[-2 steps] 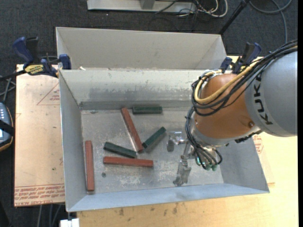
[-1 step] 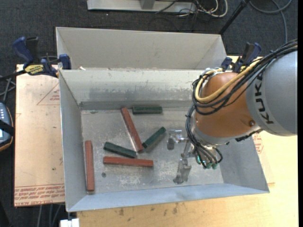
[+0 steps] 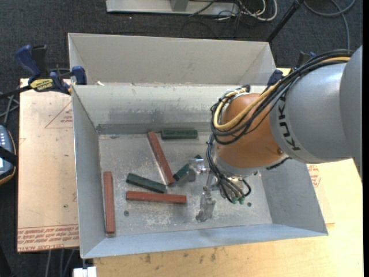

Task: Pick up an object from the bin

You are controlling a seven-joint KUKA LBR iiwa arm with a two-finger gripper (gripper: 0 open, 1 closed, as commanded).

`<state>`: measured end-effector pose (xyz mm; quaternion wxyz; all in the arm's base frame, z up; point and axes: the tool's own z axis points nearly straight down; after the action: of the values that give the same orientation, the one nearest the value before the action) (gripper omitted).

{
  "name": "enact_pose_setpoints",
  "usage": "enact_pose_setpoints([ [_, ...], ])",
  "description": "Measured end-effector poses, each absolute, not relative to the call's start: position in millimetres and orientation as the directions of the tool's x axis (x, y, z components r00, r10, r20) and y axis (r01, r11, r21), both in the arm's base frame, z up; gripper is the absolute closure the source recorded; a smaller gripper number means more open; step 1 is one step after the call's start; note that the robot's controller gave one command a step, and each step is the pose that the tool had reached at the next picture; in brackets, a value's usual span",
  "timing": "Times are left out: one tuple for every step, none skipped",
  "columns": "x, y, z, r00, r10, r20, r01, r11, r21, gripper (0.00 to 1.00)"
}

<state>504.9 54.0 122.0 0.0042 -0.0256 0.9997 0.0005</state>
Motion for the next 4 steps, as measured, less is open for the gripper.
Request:
enact_pose_setpoints([
  [488.0, 114, 70, -0.993, -0.119, 0.000, -0.119, 0.993, 0.002, 1.00],
  [488.0, 114, 70, -0.993, -0.118, 0.000, -0.118, 0.993, 0.002, 1.00],
  [486.0, 117, 121, -0.993, -0.121, 0.007, -0.121, 0.993, 0.000, 1.00],
  [497.4, 126, 190, -0.989, -0.146, 0.002, -0.146, 0.989, 0.000, 1.00],
])
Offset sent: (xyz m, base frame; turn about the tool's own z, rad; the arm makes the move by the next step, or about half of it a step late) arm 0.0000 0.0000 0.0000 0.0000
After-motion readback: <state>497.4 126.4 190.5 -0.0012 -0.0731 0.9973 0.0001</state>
